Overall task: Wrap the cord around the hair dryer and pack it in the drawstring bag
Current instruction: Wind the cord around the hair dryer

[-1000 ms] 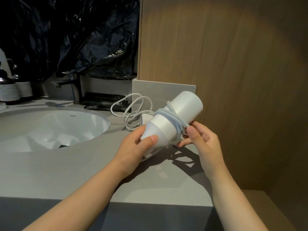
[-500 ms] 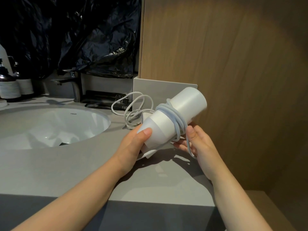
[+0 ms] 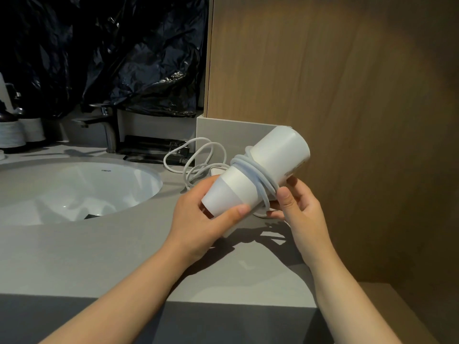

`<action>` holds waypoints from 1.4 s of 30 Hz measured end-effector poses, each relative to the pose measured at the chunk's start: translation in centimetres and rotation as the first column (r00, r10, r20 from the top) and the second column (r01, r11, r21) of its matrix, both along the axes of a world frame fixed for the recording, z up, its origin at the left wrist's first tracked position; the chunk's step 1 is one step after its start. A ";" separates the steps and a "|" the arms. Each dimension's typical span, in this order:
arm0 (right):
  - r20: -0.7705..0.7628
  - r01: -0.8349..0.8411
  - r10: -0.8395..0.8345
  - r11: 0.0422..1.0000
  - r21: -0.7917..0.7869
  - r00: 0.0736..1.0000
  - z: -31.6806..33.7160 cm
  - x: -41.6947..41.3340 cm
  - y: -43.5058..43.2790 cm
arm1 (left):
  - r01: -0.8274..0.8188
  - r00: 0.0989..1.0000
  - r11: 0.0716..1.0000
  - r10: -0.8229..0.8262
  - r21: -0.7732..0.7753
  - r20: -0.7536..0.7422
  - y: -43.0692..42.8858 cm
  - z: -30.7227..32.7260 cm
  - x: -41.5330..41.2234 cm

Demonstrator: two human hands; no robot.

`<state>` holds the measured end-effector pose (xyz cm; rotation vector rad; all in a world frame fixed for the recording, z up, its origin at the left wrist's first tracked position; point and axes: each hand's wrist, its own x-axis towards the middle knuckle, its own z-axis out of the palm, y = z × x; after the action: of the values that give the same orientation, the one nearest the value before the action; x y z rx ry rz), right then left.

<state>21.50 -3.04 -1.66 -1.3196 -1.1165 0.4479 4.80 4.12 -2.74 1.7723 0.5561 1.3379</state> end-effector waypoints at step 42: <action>0.049 0.089 -0.094 0.992 0.092 0.994 -0.7 0.8 0.1 | -0.148 0.935 0.988 0.150 0.032 -0.322 1.4 -0.9 -0.1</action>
<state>22.34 -2.90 -2.33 -1.3045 -1.1029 0.2930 4.69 5.50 -3.64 2.0047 0.8819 1.1520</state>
